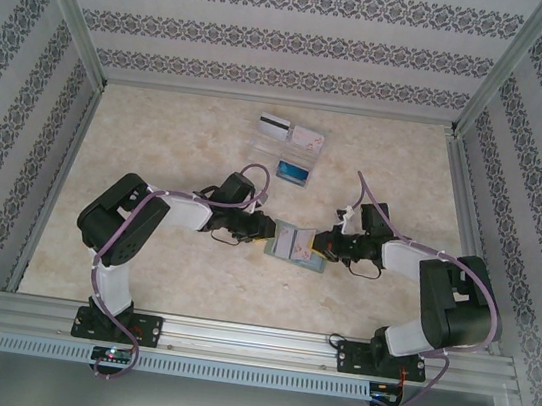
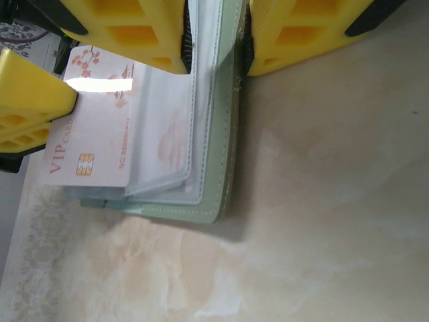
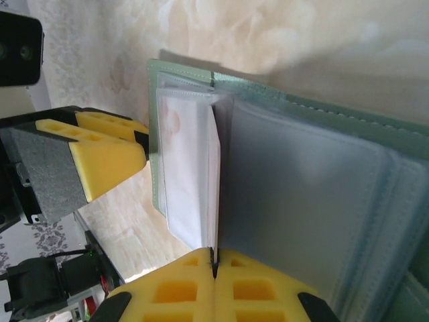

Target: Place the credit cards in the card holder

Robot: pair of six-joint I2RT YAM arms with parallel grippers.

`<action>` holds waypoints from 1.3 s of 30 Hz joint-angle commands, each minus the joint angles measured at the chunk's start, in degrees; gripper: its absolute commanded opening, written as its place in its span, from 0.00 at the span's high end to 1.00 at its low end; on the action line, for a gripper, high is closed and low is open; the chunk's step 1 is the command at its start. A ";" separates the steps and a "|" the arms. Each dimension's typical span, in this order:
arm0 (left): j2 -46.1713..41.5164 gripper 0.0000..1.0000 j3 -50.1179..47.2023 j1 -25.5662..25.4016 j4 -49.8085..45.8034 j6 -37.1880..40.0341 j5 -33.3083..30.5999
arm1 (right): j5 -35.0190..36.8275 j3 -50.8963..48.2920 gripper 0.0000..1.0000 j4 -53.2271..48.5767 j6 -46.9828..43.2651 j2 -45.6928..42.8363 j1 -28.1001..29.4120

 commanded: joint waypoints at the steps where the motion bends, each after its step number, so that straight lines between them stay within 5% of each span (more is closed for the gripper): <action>1: 1.50 0.72 -0.89 -1.35 1.88 -0.95 -0.34 | -1.99 0.49 1.00 -2.45 -1.42 0.10 0.62; 13: 1.79 0.77 -1.02 -2.54 2.99 -1.79 -0.61 | 3.00 0.59 1.00 1.63 3.90 2.79 3.58; 29: 2.20 0.91 -1.74 -4.25 5.53 -3.53 -0.60 | 18.85 1.49 0.99 7.71 13.86 3.78 13.80; 32: 2.01 0.92 -2.05 -4.26 5.15 -3.41 -1.12 | 19.98 2.07 0.92 4.37 12.33 1.69 13.82; 39: 2.16 0.95 -1.47 -3.99 2.89 -2.77 -2.44 | 21.29 3.55 0.57 -7.94 6.96 -6.15 11.46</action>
